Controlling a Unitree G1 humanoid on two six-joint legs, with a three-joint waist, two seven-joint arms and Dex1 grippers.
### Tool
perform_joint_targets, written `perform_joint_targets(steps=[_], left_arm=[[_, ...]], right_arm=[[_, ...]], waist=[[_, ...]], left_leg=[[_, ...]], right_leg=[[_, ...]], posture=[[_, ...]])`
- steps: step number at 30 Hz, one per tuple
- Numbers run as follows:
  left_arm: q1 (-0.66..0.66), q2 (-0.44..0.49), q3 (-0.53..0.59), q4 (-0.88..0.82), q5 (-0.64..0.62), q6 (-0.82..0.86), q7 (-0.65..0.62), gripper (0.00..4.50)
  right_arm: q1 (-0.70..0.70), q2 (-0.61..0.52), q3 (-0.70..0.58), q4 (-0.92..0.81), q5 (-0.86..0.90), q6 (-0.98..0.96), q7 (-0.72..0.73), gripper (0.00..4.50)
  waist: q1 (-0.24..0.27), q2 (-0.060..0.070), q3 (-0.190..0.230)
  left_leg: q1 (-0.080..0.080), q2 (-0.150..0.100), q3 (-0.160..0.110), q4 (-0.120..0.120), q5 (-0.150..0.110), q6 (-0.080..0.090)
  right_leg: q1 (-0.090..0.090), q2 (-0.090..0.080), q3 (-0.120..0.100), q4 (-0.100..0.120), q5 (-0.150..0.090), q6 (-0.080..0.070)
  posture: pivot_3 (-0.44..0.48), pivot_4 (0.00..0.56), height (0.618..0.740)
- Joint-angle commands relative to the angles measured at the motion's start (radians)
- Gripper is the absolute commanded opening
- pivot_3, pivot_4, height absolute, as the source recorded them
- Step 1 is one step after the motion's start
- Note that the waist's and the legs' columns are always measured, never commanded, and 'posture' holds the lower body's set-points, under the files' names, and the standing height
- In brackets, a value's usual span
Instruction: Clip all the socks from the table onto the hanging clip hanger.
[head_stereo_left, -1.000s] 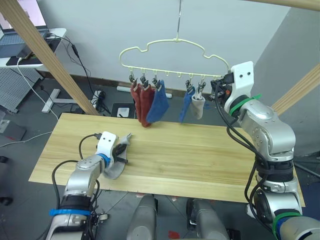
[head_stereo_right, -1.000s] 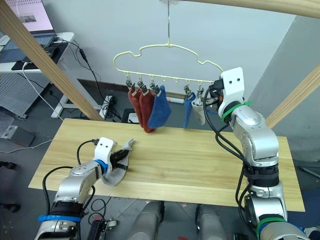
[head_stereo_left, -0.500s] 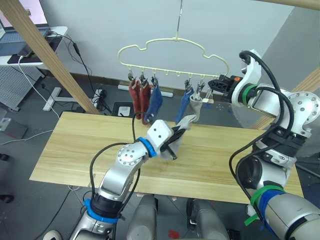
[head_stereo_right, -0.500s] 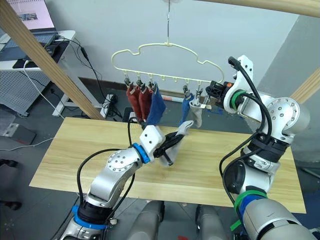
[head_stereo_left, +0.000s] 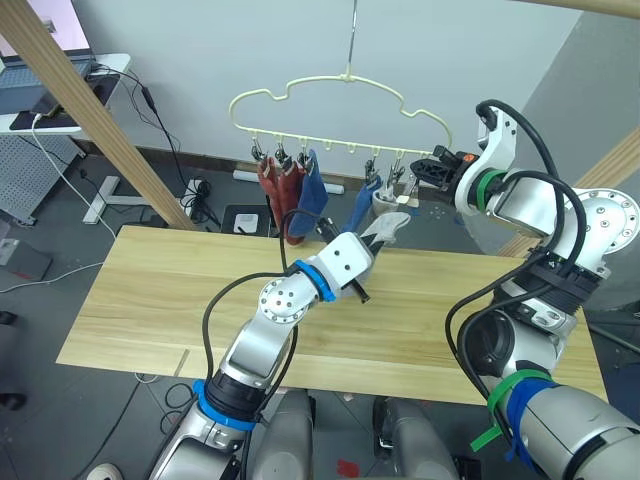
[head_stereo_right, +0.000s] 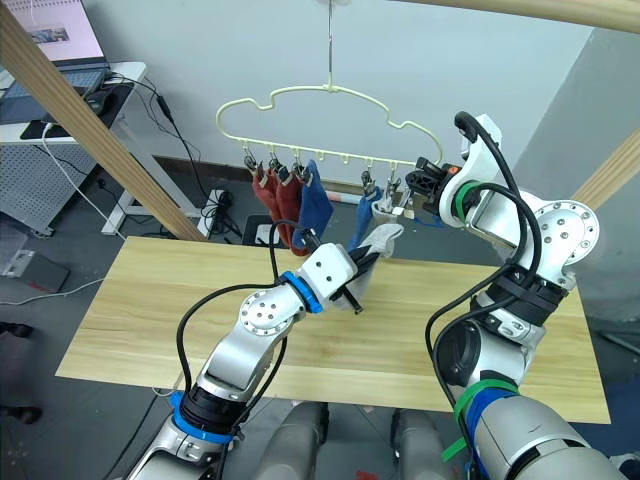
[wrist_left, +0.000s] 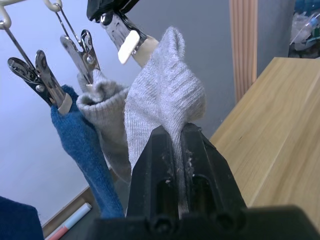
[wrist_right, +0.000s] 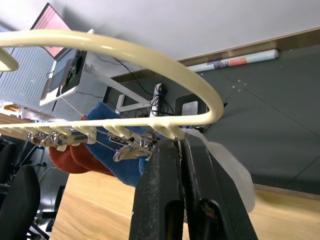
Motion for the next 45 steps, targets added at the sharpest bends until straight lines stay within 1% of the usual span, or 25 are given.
perform_joint_targets(steps=[1, 6, 14, 17, 21, 25, 26, 27, 28, 29, 31, 32, 34, 36, 38, 40, 42, 44, 45], left_arm=[[-0.034, -0.025, -0.005, 0.010, 0.014, -0.032, 0.015, 0.03], [-0.078, -0.056, 0.015, 0.050, 0.038, -0.038, 0.063, 0.03], [-0.101, -0.078, 0.019, 0.065, 0.036, -0.033, 0.071, 0.03], [-0.101, -0.083, 0.015, 0.064, 0.031, -0.029, 0.062, 0.00], [-0.093, -0.086, 0.007, 0.049, 0.024, -0.024, 0.047, 0.00], [-0.084, -0.124, 0.025, 0.032, -0.025, 0.045, 0.046, 0.00], [-0.090, -0.133, 0.026, 0.032, -0.037, 0.059, 0.040, 0.00], [-0.094, -0.142, 0.029, 0.034, -0.052, 0.072, 0.030, 0.00], [-0.096, -0.153, 0.033, 0.037, -0.071, 0.087, 0.020, 0.00], [-0.097, -0.160, 0.036, 0.038, -0.086, 0.099, 0.014, 0.00], [-0.091, -0.203, 0.064, 0.041, -0.162, 0.166, 0.005, 0.54], [-0.089, -0.217, 0.075, 0.041, -0.189, 0.193, 0.004, 0.72], [-0.085, -0.241, 0.094, 0.036, -0.237, 0.247, -0.002, 1.26], [-0.059, -0.257, 0.117, 0.039, -0.301, 0.330, -0.011, 1.86], [-0.011, -0.242, 0.133, 0.049, -0.327, 0.361, -0.018, 2.49], [0.058, -0.204, 0.149, 0.050, -0.335, 0.365, -0.026, 3.10], [0.136, -0.157, 0.184, 0.058, -0.330, 0.345, -0.015, 3.73], [0.211, -0.100, 0.232, 0.071, -0.303, 0.303, 0.012, 4.33], [0.243, -0.079, 0.276, 0.072, -0.305, 0.291, 0.031, 4.47]], right_arm=[[0.011, -0.004, -0.021, -0.004, 0.032, 0.011, -0.055, 0.00], [0.022, -0.007, -0.016, -0.001, 0.076, 0.011, -0.095, 0.00], [0.040, -0.003, -0.019, -0.002, 0.144, 0.011, -0.148, 0.00], [0.047, -0.006, -0.018, -0.001, 0.179, 0.011, -0.154, 0.70], [0.052, -0.016, -0.013, -0.009, 0.203, 0.011, -0.158, 2.16], [0.061, -0.082, -0.030, -0.027, 0.260, 0.011, -0.036, 3.63], [0.074, -0.106, -0.044, -0.038, 0.277, 0.009, -0.003, 3.94], [0.084, -0.116, -0.066, -0.051, 0.293, 0.005, 0.017, 4.36], [0.095, -0.121, -0.087, -0.063, 0.306, 0.002, 0.028, 4.46], [0.102, -0.124, -0.101, -0.071, 0.314, -0.001, 0.036, 4.46], [0.142, -0.122, -0.114, -0.125, 0.353, 0.006, 0.065, 4.50], [0.158, -0.121, -0.114, -0.146, 0.366, 0.008, 0.076, 4.50], [0.193, -0.125, -0.097, -0.184, 0.375, -0.004, 0.088, 4.50], [0.324, -0.169, 0.016, -0.283, 0.329, -0.086, 0.128, 4.50], [0.467, -0.215, 0.142, -0.363, 0.260, -0.194, 0.171, 4.50], [0.630, -0.292, 0.297, -0.410, 0.145, -0.350, 0.239, 4.50], [0.793, -0.371, 0.440, -0.416, 0.004, -0.549, 0.317, 4.50], [0.927, -0.432, 0.550, -0.390, -0.143, -0.759, 0.365, 4.50], [0.982, -0.446, 0.585, -0.368, -0.214, -0.865, 0.371, 4.50]], waist=[[-0.001, 0.000, 0.000], [-0.009, 0.000, 0.000], [-0.013, 0.000, 0.000], [-0.013, 0.000, 0.000], [-0.016, 0.000, 0.000], [-0.022, 0.000, 0.000], [-0.022, 0.000, 0.000], [-0.023, 0.000, 0.000], [-0.024, 0.000, 0.000], [-0.026, 0.000, 0.000], [-0.034, 0.000, 0.000], [-0.037, 0.000, 0.000], [-0.042, 0.000, 0.000], [-0.046, 0.001, -0.001], [-0.050, 0.001, -0.002], [-0.057, 0.001, -0.002], [-0.064, 0.002, -0.002], [-0.068, 0.002, -0.002], [-0.068, 0.002, -0.002]], left_leg=[[0.000, 0.000, 0.000, 0.000, 0.000, 0.000], [0.000, 0.000, 0.000, 0.000, 0.000, 0.000], [0.000, 0.000, 0.000, 0.000, 0.000, 0.000], [0.000, 0.000, 0.000, 0.000, 0.000, 0.000], [0.000, 0.000, 0.000, 0.000, 0.000, 0.000], [-0.001, 0.000, 0.000, 0.000, 0.000, 0.000], [-0.001, 0.000, 0.000, 0.000, 0.000, 0.000], [-0.001, 0.000, 0.000, 0.000, 0.000, 0.000], [-0.001, 0.000, 0.000, 0.000, 0.000, 0.000], [-0.001, 0.000, 0.000, 0.000, 0.000, 0.000], [-0.001, 0.000, 0.000, 0.000, 0.000, 0.000], [-0.001, 0.000, 0.000, 0.000, 0.000, 0.000], [-0.001, 0.000, 0.000, 0.001, 0.000, 0.000], [-0.001, 0.000, 0.001, 0.001, 0.000, 0.000], [0.000, 0.000, 0.000, 0.001, 0.000, 0.000], [0.000, 0.000, 0.001, 0.001, 0.000, 0.000], [0.001, 0.000, 0.001, 0.001, 0.000, 0.000], [0.001, 0.000, 0.002, 0.001, 0.000, 0.000], [0.002, 0.000, 0.002, 0.001, 0.000, 0.000]], right_leg=[[0.000, 0.000, 0.000, 0.000, 0.000, 0.000], [0.000, 0.000, 0.000, 0.000, 0.000, 0.000], [0.000, 0.000, 0.000, 0.000, 0.000, 0.000], [0.000, 0.000, -0.001, 0.001, 0.000, 0.000], [0.000, 0.000, 0.000, 0.001, 0.000, -0.001], [-0.001, 0.000, 0.000, 0.001, 0.001, -0.002], [-0.001, 0.000, 0.000, 0.001, 0.001, -0.001], [-0.001, 0.000, 0.000, 0.001, 0.001, -0.001], [-0.001, 0.000, 0.000, 0.001, 0.001, -0.001], [-0.001, 0.000, -0.001, 0.001, 0.001, -0.001], [-0.001, 0.000, -0.001, 0.001, 0.001, -0.001], [-0.001, 0.000, 0.000, 0.002, 0.001, -0.001], [-0.001, 0.000, 0.000, 0.002, 0.001, -0.001], [-0.001, 0.000, 0.000, 0.003, 0.000, 0.000], [0.000, 0.001, 0.000, 0.003, -0.001, 0.001], [0.000, 0.001, 0.000, 0.003, -0.002, 0.003], [-0.001, 0.001, 0.001, 0.003, -0.002, 0.003], [-0.001, 0.000, 0.002, 0.003, -0.002, 0.004], [-0.001, 0.001, 0.002, 0.003, -0.002, 0.004]], posture=[[0.156, 0.310, 0.740], [0.156, 0.306, 0.740], [0.147, 0.298, 0.740], [0.147, 0.296, 0.740], [0.147, 0.287, 0.740], [0.146, 0.278, 0.740], [0.146, 0.275, 0.740], [0.142, 0.272, 0.740], [0.138, 0.271, 0.740], [0.138, 0.271, 0.740], [0.125, 0.266, 0.740], [0.120, 0.265, 0.740], [0.114, 0.261, 0.740], [0.113, 0.258, 0.740], [0.111, 0.255, 0.740], [0.111, 0.250, 0.740], [0.112, 0.247, 0.740], [0.118, 0.241, 0.740], [0.124, 0.238, 0.740]])
